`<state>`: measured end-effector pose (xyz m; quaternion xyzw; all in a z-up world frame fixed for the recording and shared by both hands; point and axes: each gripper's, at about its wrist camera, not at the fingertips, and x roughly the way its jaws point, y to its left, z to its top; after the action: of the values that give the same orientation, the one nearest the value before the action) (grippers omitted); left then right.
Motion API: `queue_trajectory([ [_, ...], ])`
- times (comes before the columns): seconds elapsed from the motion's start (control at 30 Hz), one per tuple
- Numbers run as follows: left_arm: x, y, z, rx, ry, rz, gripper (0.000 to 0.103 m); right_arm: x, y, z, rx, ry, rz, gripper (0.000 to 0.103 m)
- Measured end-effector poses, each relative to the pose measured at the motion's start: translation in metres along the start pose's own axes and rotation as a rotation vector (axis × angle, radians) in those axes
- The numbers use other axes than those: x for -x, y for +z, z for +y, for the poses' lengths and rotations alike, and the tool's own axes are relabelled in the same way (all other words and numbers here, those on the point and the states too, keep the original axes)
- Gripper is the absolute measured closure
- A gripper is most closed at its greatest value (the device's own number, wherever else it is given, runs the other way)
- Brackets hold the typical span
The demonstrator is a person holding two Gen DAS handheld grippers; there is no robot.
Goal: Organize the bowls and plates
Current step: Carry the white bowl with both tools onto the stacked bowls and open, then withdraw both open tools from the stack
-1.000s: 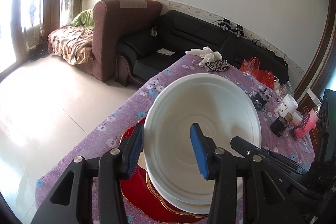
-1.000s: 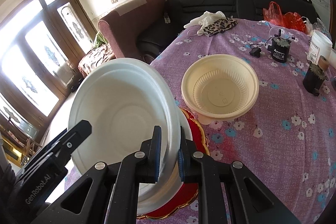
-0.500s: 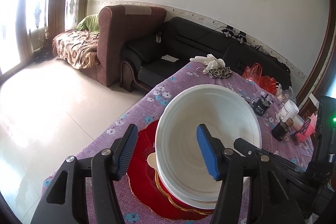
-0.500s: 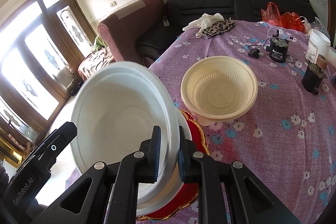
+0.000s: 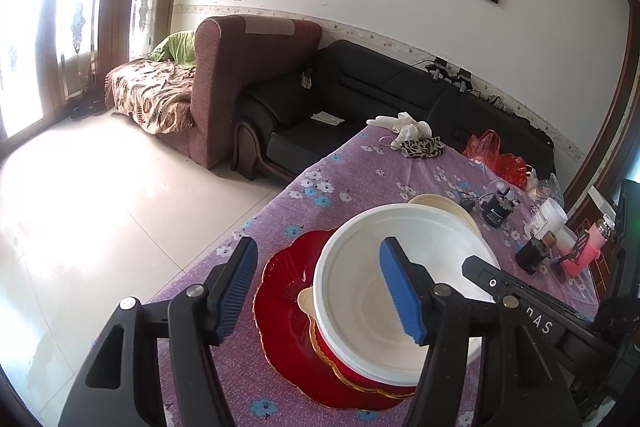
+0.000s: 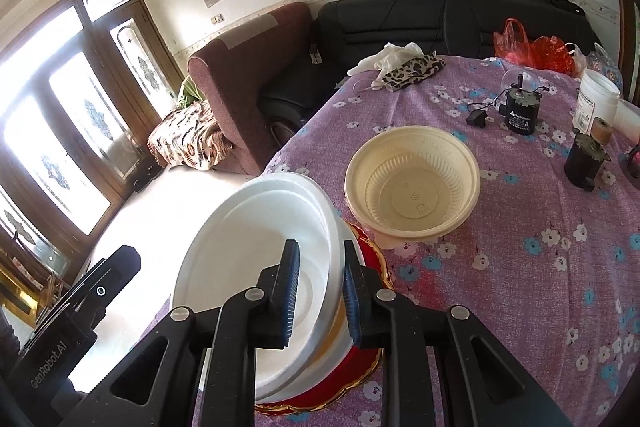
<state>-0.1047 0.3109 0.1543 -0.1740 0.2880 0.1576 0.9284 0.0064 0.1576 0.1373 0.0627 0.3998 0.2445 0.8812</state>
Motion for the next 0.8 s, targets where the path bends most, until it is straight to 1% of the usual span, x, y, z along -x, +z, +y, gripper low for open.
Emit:
queue_trajectory([
  [0.27,0.013,-0.001,0.0,-0.009,-0.001,-0.014,0.038,0.019,-0.002,-0.006,-0.013,-0.014,-0.035,0.08],
  [0.47,0.027,-0.003,-0.005,-0.026,0.0,-0.036,0.034,0.041,-0.006,-0.02,-0.043,-0.013,-0.07,0.079],
  [0.63,0.041,-0.006,-0.016,-0.055,-0.003,-0.055,0.033,0.068,-0.012,-0.039,-0.081,-0.013,-0.11,0.079],
  [0.8,0.058,-0.01,-0.029,-0.09,-0.01,-0.079,0.031,0.106,-0.02,-0.067,-0.129,-0.028,-0.165,0.078],
])
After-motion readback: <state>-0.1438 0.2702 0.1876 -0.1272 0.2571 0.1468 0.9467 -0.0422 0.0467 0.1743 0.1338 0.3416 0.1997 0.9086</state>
